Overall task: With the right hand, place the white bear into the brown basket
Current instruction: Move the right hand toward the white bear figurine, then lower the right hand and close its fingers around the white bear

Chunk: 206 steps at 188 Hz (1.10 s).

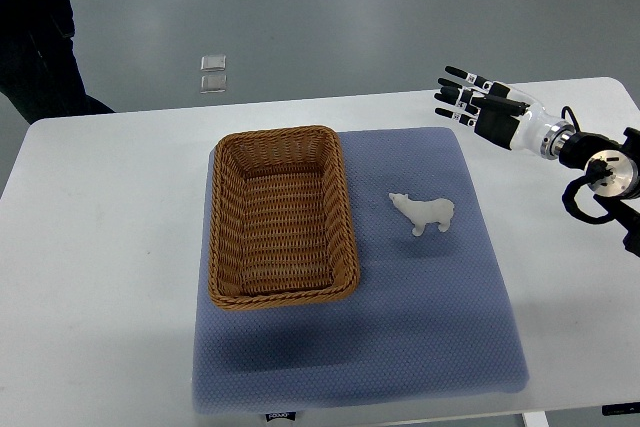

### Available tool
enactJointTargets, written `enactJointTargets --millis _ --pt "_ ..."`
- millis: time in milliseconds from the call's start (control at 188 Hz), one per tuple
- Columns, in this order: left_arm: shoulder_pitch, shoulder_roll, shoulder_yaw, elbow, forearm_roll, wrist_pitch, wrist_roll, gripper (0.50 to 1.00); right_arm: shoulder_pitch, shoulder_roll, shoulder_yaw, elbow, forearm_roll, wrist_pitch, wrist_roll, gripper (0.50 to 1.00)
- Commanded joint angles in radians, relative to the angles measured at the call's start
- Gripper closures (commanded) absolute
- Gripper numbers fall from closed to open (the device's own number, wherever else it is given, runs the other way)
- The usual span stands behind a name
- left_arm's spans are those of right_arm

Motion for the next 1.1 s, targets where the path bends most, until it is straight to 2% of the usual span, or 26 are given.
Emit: enactJointTargets --millis 0,277,560,704,955,1093 --pt "0.0 0.0 0.001 0.001 0.0 0.0 0.0 0.5 0.0 0.001 0.001 0.0 0.0 0.003 0.0 0.572" --pt "0.0 0.0 0.003 0.004 0.0 0.0 0.0 0.5 -0.001 0.006 -0.005 0.009 -0.023 0.029 0.0 0.572" --pt "0.0 0.0 0.003 0.01 0.0 0.003 0.0 0.5 -0.004 -0.008 -0.005 0.018 -0.248 0.05 0.006 0.572" --pt "0.0 0.0 0.003 0.012 0.0 0.003 0.0 0.5 -0.006 -0.013 -0.003 0.022 -0.353 0.104 0.047 0.572" --pt "0.0 0.0 0.003 0.012 0.0 0.003 0.0 0.5 0.003 -0.014 -0.003 0.046 -0.538 0.104 0.055 0.572" --pt "0.0 0.0 0.003 0.012 0.0 0.003 0.0 0.5 -0.006 -0.046 -0.009 0.135 -0.672 0.104 0.13 0.572"
